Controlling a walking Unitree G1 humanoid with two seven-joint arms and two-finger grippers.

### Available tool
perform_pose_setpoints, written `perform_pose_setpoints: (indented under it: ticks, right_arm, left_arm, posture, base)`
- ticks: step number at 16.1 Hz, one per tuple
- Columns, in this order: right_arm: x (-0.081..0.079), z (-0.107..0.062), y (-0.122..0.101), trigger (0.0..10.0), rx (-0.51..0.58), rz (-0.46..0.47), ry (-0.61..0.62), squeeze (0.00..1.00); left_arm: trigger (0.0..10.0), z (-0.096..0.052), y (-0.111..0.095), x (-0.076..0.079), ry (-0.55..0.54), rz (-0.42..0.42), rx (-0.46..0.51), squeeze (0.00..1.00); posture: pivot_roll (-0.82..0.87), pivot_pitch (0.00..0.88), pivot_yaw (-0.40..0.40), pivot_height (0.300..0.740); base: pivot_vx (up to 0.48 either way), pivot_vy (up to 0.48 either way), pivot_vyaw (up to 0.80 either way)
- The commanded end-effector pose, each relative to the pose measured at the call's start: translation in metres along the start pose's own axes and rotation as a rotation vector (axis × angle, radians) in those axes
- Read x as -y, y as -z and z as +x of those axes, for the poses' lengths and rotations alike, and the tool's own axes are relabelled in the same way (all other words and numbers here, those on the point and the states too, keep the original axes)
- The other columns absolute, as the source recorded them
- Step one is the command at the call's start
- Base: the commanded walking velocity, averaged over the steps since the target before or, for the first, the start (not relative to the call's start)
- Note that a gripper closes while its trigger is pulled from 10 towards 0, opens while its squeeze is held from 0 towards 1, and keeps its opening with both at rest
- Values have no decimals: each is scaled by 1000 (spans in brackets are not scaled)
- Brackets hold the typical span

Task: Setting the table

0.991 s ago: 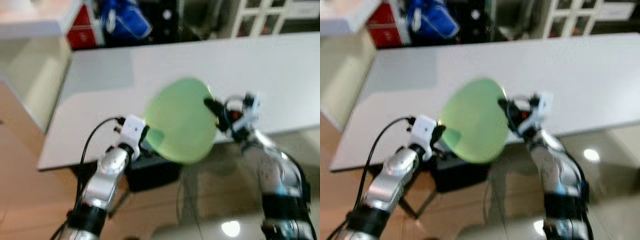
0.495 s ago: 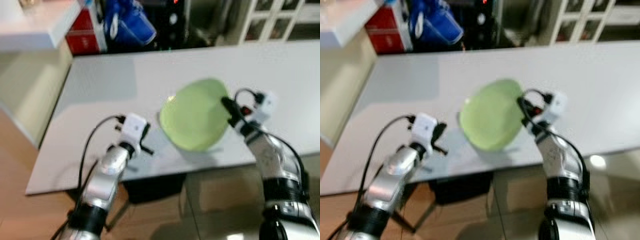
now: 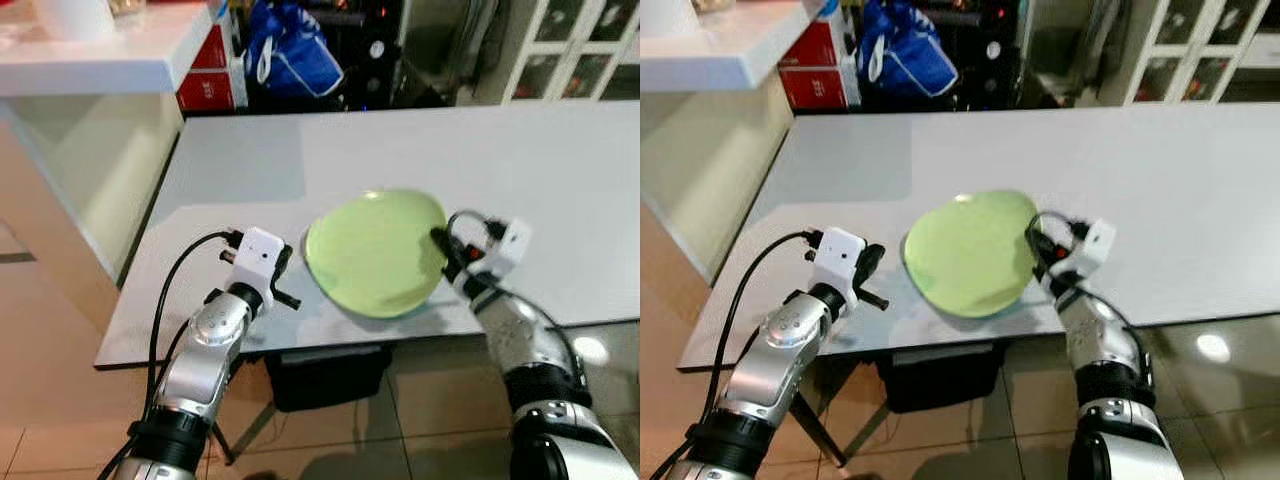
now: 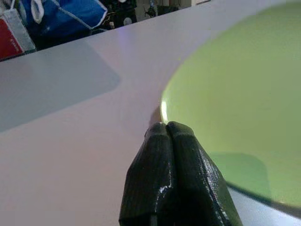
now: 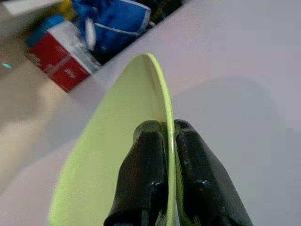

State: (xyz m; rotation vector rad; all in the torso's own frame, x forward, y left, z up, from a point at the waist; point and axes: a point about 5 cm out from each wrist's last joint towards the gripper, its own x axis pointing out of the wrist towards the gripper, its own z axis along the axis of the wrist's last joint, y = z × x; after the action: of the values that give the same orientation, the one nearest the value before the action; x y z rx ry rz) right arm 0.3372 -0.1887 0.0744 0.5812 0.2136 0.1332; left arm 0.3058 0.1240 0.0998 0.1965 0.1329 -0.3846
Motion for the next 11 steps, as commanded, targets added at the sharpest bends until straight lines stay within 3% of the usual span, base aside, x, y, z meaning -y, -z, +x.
perform_pose_setpoints:
  ticks: [1, 5, 11]
  right_arm:
    - [16, -7, 19, 10000, -107, -83, 75, 0]
    - [38, -17, 40, 10000, -193, -175, 211, 0]
    - [46, -27, 63, 10000, -306, -316, 309, 0]
  left_arm:
    - [10000, 1, -4, -2, -6, 4, 13, 0]
    - [10000, -2, -4, -5, -10, 8, 10, 0]
    - [10000, -5, -2, -7, -12, 17, -5, 0]
  posture:
    - [48, 0, 27, 740]
    - [60, 0, 28, 740]
    - [78, 0, 33, 740]
  base:
    - [0, 0, 0]
    - [0, 0, 0]
    - [0, 0, 0]
